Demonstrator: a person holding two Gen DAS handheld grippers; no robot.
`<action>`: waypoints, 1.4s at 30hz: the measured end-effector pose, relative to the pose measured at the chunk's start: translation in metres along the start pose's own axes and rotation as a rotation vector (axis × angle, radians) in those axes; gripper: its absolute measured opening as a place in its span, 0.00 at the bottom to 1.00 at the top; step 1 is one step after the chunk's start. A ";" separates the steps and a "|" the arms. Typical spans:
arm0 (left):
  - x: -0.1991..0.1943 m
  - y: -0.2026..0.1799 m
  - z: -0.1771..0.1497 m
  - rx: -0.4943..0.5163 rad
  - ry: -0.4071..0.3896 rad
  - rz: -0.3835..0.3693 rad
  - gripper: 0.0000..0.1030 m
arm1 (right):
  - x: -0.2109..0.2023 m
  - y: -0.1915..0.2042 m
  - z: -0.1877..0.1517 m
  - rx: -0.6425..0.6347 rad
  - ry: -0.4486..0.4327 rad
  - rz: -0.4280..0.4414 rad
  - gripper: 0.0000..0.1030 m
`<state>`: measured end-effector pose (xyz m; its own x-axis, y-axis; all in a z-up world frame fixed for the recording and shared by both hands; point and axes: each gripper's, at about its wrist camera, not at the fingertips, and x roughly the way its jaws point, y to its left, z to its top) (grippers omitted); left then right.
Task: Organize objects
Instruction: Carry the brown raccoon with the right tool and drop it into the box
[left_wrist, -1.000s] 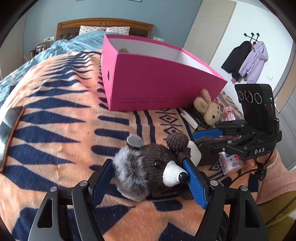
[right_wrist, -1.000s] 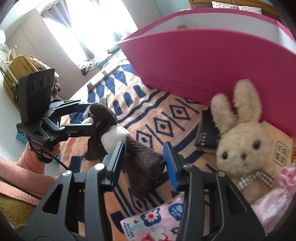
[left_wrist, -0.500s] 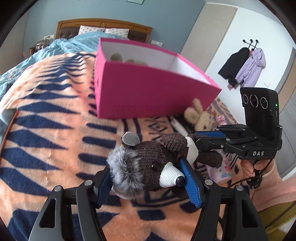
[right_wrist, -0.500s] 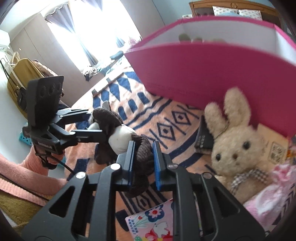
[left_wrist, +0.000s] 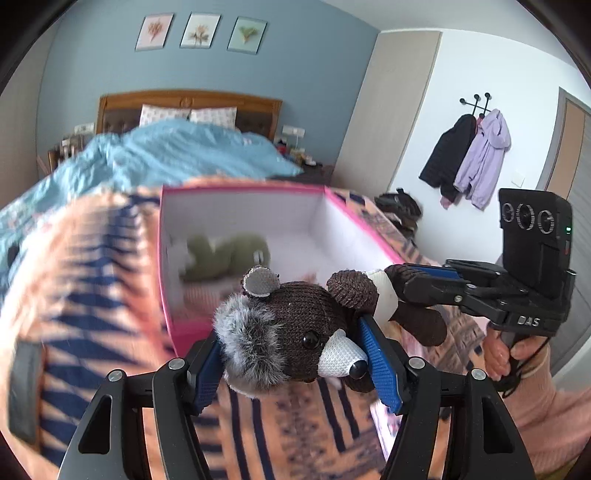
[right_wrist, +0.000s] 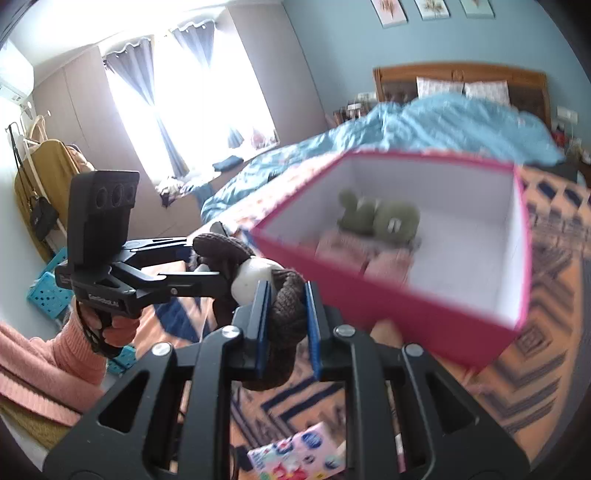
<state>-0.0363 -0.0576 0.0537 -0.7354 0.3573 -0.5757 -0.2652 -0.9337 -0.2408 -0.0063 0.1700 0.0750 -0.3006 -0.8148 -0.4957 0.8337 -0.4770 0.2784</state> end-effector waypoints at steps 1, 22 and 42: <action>0.001 0.000 0.010 0.007 -0.015 0.009 0.67 | -0.002 -0.001 0.009 -0.012 -0.017 -0.002 0.20; 0.119 0.073 0.116 -0.100 0.093 0.140 0.67 | 0.086 -0.098 0.115 0.051 0.052 -0.115 0.20; 0.127 0.100 0.110 -0.152 0.090 0.254 0.69 | 0.141 -0.123 0.120 0.047 0.205 -0.249 0.36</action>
<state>-0.2248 -0.1086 0.0418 -0.7065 0.1200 -0.6975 0.0213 -0.9815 -0.1904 -0.2069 0.0739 0.0691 -0.3893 -0.5899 -0.7074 0.7225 -0.6720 0.1627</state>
